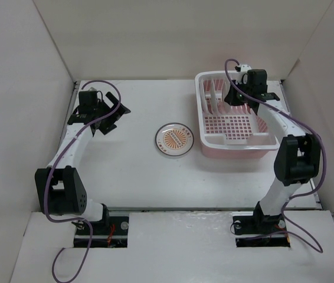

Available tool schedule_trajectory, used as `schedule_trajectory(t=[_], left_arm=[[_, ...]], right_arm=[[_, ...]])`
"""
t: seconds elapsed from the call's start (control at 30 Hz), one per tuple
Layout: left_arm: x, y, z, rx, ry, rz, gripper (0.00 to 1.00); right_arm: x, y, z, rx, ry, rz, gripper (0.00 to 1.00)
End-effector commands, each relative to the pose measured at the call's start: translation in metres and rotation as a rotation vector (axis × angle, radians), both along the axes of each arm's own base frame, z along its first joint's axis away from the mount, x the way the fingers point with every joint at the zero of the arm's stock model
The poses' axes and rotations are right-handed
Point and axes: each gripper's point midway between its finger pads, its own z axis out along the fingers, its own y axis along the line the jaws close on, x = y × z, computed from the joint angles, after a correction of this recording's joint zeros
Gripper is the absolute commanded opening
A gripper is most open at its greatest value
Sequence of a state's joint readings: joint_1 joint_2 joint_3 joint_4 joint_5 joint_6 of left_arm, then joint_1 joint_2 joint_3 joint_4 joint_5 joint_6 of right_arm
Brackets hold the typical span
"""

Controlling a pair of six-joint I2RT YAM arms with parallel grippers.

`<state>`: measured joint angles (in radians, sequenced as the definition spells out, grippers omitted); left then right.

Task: Load the plates into the dish rack

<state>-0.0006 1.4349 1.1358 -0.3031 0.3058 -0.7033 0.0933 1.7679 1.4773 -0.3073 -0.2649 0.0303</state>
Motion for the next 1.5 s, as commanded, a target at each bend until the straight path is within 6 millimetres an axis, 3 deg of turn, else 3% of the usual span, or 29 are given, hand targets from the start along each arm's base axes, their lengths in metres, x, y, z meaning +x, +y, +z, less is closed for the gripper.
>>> schedule_trajectory(t=[0.0,0.27,0.33,0.5,0.73,0.87,0.93,1.0,1.03,1.07,1.17,1.23,1.37,1.47], left_arm=[[0.004,0.000,0.023,0.018,-0.079,-0.010,1.00],[0.006,0.000,0.025,0.025,-0.091,-0.016,1.00],[0.004,0.000,0.021,0.025,-0.081,-0.016,1.00],[0.005,0.000,0.017,0.025,-0.072,-0.016,1.00],[0.007,0.000,0.019,0.025,-0.081,-0.016,1.00],[0.010,-0.004,0.014,0.017,-0.086,-0.039,1.00],[0.008,-0.009,0.004,-0.005,-0.069,-0.065,1.00],[0.012,-0.014,-0.005,-0.026,-0.067,-0.088,1.00],[0.011,-0.020,-0.011,-0.036,-0.056,-0.109,1.00],[0.015,-0.025,-0.011,-0.053,-0.071,-0.130,1.00],[0.014,-0.049,-0.035,-0.055,-0.040,-0.222,1.00],[0.011,-0.064,-0.059,-0.048,0.011,-0.269,1.00],[0.008,-0.083,-0.090,-0.034,0.052,-0.307,1.00],[0.006,-0.093,-0.112,-0.038,0.096,-0.323,0.99]], right_arm=[[0.019,0.005,0.041,0.002,-0.128,0.006,0.00],[0.027,0.000,0.021,-0.020,-0.081,-0.021,0.00],[0.026,-0.001,0.016,-0.020,-0.055,-0.034,0.06],[0.029,-0.002,0.021,-0.017,-0.064,-0.048,0.37],[0.028,-0.004,0.033,-0.014,-0.072,-0.062,0.50],[0.021,-0.012,0.071,-0.019,-0.137,-0.104,0.58],[0.012,-0.016,0.102,-0.012,-0.188,-0.129,0.64],[0.005,-0.024,0.125,-0.003,-0.227,-0.154,0.80],[-0.003,-0.031,0.145,-0.001,-0.270,-0.172,0.97],[-0.008,-0.029,0.155,0.008,-0.289,-0.159,1.00],[-0.028,-0.024,0.188,0.041,-0.340,-0.111,1.00],[-0.041,-0.011,0.199,0.074,-0.353,-0.039,1.00],[-0.074,0.002,0.232,0.115,-0.414,0.054,1.00],[-0.092,0.010,0.246,0.137,-0.445,0.109,1.00]])
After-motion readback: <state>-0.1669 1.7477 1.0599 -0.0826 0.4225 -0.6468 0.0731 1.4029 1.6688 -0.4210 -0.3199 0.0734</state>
